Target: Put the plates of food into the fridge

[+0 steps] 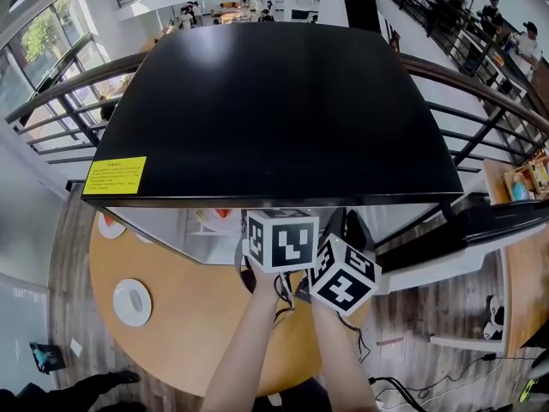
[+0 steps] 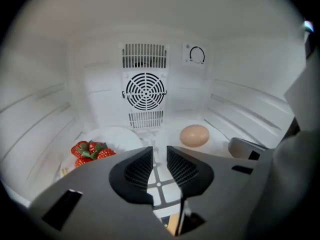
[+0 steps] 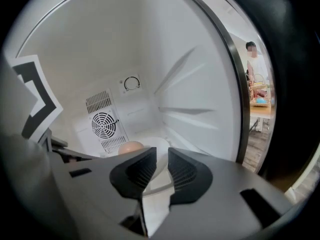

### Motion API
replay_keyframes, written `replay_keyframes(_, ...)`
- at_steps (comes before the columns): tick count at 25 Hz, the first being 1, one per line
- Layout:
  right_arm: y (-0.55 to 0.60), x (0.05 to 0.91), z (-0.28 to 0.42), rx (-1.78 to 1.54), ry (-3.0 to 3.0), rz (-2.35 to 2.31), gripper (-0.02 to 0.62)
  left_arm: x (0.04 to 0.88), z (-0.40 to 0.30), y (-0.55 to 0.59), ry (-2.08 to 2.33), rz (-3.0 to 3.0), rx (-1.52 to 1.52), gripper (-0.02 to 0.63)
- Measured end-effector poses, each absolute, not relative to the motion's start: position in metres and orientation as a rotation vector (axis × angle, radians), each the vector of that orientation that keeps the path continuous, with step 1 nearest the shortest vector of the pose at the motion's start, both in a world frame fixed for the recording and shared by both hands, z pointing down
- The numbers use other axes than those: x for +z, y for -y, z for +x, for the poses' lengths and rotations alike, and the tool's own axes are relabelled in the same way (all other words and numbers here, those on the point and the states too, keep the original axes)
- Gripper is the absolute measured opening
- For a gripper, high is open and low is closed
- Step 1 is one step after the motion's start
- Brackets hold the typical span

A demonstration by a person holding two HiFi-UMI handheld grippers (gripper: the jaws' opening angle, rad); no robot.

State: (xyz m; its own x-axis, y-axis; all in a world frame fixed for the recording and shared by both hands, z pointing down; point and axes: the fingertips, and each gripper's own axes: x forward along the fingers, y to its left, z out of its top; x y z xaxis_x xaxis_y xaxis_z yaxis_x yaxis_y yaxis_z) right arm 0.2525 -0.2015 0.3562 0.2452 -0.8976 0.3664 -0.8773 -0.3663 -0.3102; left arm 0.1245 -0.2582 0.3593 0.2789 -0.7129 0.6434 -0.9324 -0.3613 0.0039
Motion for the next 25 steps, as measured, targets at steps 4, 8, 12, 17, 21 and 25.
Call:
replay_keyframes(4,0.196,0.357,0.255,-0.729,-1.758,-2.404,0.077,0.352,0.127,0.248,1.463,2.227,0.645,0.092)
replay_keyframes(8,0.185,0.348,0.254,-0.69,-1.788,-2.33,0.075,0.333,0.131,0.233,1.392,2.287,0.409,0.091)
replay_keyframes(12,0.165,0.332,0.25,-0.639,-1.828,-2.278,0.075,0.31,0.129,0.209,1.345,2.359,0.247,0.091)
replay_keyframes(17,0.125,0.311,0.232,-0.585,-1.904,-2.174,0.075,0.291,0.111,0.166,1.296,2.407,0.11,0.091)
replay_keyframes(21,0.088,0.308,0.207,-0.552,-2.002,-2.119,0.075,0.297,0.088,0.121,1.263,2.414,0.092,0.087)
replay_keyframes(25,0.045,0.327,0.19,-0.565,-2.025,-2.119,0.075,0.319,0.06,0.076,1.284,2.384,0.124,0.074)
